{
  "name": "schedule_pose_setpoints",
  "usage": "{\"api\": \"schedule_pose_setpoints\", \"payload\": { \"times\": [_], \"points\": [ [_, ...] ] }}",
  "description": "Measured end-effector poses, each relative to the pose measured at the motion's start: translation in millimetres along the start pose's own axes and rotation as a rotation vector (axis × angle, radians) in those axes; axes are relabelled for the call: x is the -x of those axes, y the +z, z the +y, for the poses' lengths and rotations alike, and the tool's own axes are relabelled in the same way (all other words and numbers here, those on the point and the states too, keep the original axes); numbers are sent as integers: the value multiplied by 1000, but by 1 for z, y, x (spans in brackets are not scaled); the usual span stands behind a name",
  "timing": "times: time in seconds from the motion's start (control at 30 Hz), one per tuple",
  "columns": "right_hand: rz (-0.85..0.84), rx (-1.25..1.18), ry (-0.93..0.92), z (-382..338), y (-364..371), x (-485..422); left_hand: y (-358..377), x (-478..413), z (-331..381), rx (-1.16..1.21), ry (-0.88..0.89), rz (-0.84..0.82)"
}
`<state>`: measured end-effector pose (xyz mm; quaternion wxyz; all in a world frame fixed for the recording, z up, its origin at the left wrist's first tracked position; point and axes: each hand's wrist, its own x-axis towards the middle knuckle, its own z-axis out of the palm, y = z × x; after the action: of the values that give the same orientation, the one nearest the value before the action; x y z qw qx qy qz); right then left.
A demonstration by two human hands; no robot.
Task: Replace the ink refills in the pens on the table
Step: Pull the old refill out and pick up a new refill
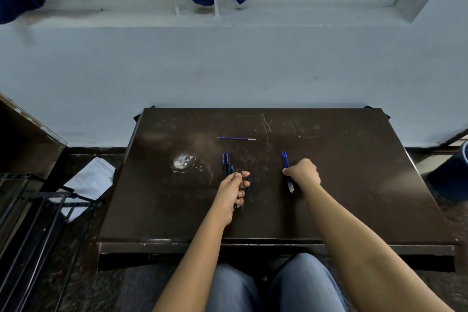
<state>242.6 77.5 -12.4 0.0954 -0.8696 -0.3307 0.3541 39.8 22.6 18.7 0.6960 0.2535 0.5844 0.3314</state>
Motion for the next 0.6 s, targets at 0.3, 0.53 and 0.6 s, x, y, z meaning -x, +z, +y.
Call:
{"api": "schedule_pose_setpoints", "payload": {
  "times": [0.3,0.53,0.6],
  "points": [
    [-38,-352,1,9,-14,-1,-5,11,0,-139,33,-23],
    [-382,-949,-282,-23,-9,65,-8,30,-11,-424,94,-73],
    [-401,-912,-352,-26,-4,79,-7,35,-11,-444,129,-89]
  ]
}}
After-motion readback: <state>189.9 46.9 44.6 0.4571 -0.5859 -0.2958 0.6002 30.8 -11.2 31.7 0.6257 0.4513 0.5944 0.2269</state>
